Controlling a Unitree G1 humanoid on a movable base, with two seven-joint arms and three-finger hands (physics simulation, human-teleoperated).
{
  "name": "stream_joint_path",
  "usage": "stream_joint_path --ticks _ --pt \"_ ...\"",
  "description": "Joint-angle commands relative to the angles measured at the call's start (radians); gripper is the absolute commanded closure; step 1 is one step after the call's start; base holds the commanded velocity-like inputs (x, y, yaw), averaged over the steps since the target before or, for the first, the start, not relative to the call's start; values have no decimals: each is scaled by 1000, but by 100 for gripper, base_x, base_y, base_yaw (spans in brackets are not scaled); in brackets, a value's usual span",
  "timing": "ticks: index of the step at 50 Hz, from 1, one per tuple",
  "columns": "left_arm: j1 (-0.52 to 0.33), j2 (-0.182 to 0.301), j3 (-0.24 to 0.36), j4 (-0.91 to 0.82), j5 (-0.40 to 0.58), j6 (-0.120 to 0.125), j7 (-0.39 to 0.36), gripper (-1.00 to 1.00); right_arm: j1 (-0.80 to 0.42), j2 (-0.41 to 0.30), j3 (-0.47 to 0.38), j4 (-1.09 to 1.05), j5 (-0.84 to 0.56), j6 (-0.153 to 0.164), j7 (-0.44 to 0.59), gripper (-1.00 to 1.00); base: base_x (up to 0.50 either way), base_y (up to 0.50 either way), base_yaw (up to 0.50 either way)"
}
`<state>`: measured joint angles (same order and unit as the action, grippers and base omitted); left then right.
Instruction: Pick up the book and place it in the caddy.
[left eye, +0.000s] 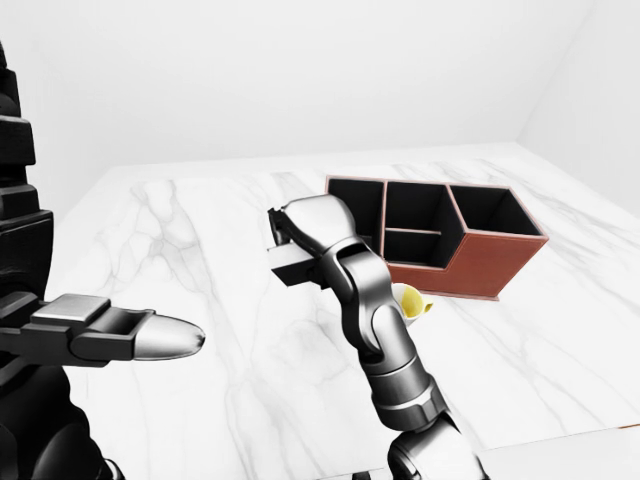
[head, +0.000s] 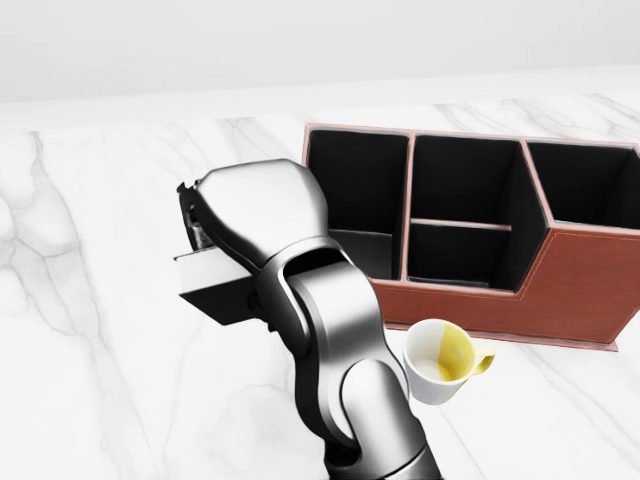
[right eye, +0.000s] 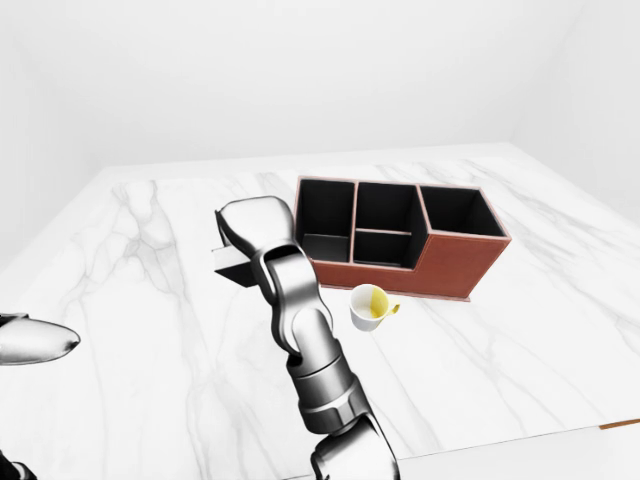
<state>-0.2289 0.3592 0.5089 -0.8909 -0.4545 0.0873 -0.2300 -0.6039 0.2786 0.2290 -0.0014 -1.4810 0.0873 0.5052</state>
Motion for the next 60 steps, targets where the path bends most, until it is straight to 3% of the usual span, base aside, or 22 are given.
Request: stream_joint_path --ticks 1,16,28,29,35,43,53,60 --pt "-2 -6 -7 -2 14 0 -8 -100 -81 -18 -38 -76 8 0 53 100 0 0 0" --pt "-5 -10 -13 -13 22 0 -8 -100 -191 -122 -106 -170 78 0 157 100 0 0 0" --pt "-23 -13 -38 -16 30 0 4 -100 -256 -295 -217 -146 324 0 120 100 0 0 0" --pt "-23 -14 -43 -14 34 0 3 -100 -257 -314 -210 -152 333 0 162 100 0 0 0" --pt "-28 -21 -62 -11 48 0 3 -100 -244 -391 -206 -172 292 0 193 100 0 0 0" --pt "-32 -27 -73 -11 65 0 -2 -100 -250 -434 -246 -178 281 0 193 100 0 0 0" --pt "-28 -37 -84 -7 85 0 -11 -100 -276 -482 -281 -114 369 0 193 100 0 0 0" --pt "-31 -36 -62 -40 68 0 -10 -100 -281 -502 -289 -55 435 0 146 100 0 0 0"
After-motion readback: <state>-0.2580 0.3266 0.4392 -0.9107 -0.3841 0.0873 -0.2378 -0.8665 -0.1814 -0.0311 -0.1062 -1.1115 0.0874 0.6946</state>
